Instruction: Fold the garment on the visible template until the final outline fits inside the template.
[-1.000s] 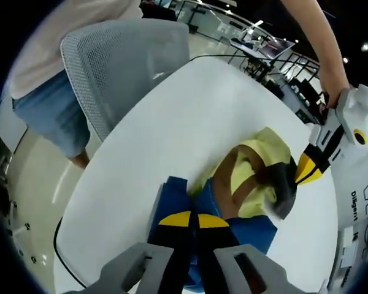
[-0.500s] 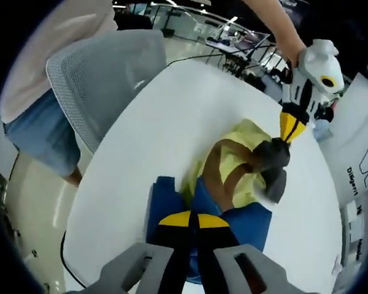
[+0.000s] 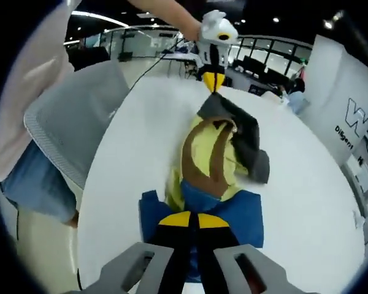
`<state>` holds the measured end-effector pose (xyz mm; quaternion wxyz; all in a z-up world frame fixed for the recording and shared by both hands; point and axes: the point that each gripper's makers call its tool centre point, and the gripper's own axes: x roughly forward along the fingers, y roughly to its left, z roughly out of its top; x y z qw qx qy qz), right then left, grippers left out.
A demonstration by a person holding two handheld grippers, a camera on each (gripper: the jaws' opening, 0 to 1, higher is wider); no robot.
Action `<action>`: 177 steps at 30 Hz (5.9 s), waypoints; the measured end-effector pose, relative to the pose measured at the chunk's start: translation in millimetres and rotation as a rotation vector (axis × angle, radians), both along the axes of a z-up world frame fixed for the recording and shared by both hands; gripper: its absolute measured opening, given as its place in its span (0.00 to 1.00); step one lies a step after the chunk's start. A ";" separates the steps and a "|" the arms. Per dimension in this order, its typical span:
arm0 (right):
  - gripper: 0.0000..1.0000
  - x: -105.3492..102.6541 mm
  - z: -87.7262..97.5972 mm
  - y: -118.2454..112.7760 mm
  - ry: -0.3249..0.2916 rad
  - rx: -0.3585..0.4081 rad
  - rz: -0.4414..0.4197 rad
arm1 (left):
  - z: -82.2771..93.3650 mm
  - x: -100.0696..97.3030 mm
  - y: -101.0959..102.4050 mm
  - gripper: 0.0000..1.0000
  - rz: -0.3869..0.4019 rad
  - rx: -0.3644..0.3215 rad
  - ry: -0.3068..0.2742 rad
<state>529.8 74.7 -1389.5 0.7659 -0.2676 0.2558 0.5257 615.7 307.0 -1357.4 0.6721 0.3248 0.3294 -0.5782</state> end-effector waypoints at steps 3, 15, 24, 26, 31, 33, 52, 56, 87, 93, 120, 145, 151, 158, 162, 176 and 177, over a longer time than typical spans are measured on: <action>0.00 4.4 2.1 0.7 0.016 0.026 -0.036 | -9.2 -17.0 9.0 0.04 0.028 -0.008 0.029; 0.00 -0.4 2.9 5.4 0.071 0.057 -0.075 | -29.7 -40.8 -7.3 0.12 0.059 -0.062 0.088; 0.00 -6.7 2.3 7.8 0.072 0.039 -0.070 | -47.2 -28.7 -24.3 0.25 0.066 -0.047 0.121; 0.00 -8.1 1.8 7.6 0.071 0.033 -0.065 | -54.4 -29.1 -24.1 0.25 0.067 -0.029 0.142; 0.00 -8.8 1.5 7.1 0.068 0.021 -0.065 | -64.9 -32.0 -21.6 0.22 0.063 0.008 0.158; 0.00 -9.8 1.5 7.6 0.067 0.019 -0.065 | -64.1 -33.7 -22.2 0.17 0.062 0.000 0.172; 0.00 -2.2 19.4 -0.9 0.043 0.029 -0.126 | -22.7 -60.4 -16.3 0.04 0.101 -0.125 0.201; 0.00 3.3 37.4 3.5 0.016 0.056 -0.125 | -0.1 -70.6 -11.9 0.04 0.138 -0.182 0.206; 0.00 17.8 117.1 73.2 -0.060 0.194 0.017 | 132.1 -119.0 30.0 0.04 0.295 -0.474 0.194; 0.00 60.1 120.2 57.4 -0.126 0.173 -0.109 | 127.1 -42.9 20.7 0.04 0.385 -0.481 0.052; 0.00 240.5 44.5 8.0 -0.187 -0.112 -0.490 | 40.4 177.9 -12.8 0.04 0.625 -0.350 -0.042; 0.23 234.3 9.3 3.4 -0.125 -0.128 -0.509 | -46.1 126.4 33.9 0.21 0.732 -0.208 0.085; 0.25 195.3 13.9 20.6 -0.133 -0.069 -0.437 | -63.8 104.8 31.1 0.23 0.754 -0.208 0.158; 0.26 145.2 10.5 44.6 -0.118 -0.020 -0.360 | -72.0 92.7 21.4 0.23 0.751 -0.215 0.206; 0.28 118.7 4.7 59.3 -0.108 -0.003 -0.296 | -74.0 90.5 17.7 0.22 0.757 -0.228 0.229; 0.35 61.0 -11.5 110.2 -0.099 -0.049 -0.091 | -86.4 82.0 1.6 0.06 0.793 -0.239 0.292; 0.35 60.2 -13.6 112.5 -0.095 -0.048 -0.089 | -85.9 82.7 2.2 0.03 0.796 -0.240 0.288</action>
